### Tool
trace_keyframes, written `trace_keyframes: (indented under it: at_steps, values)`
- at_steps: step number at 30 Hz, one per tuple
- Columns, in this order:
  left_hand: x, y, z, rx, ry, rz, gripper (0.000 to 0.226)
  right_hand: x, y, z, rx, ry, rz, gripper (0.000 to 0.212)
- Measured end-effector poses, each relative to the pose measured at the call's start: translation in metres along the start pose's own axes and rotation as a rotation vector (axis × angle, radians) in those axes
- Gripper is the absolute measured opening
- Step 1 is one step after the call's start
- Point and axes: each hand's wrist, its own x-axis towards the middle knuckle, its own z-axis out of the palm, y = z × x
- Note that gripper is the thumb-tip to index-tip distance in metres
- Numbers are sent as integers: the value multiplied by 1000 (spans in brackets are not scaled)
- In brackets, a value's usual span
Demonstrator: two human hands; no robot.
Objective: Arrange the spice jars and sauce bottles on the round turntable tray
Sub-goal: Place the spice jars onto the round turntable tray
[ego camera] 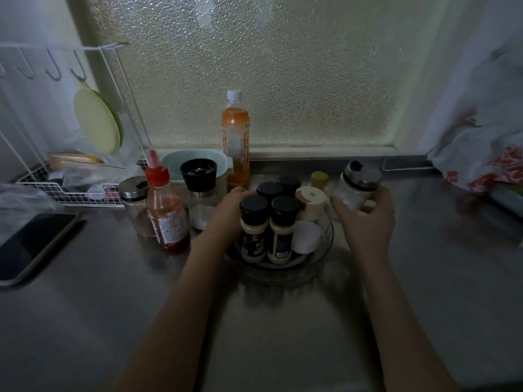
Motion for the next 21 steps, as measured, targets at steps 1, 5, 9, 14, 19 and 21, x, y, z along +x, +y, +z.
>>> trace_keyframes:
  at_steps: [1, 5, 9, 14, 19, 21]
  values:
    - [-1, 0, 0, 7, 11, 10, 20, -3, -2, -2, 16, -6, 12, 42]
    - [0, -8, 4, 48, 65, 35, 3, -10, -2, -1, 68, -74, 58, 44]
    - [5, -16, 2, -76, 237, -37, 24, -8, 5, 4, 67, -160, 39, 40]
    - [5, -14, -4, -314, 165, -52, 40, -5, 10, 10, 72, -248, 26, 46]
    - [6, -17, -1, -270, 28, -24, 41, -2, 5, 14, 112, -305, 36, 42]
    - [4, -17, 2, -283, -25, -16, 37, -2, 1, 15, 143, -345, 53, 43]
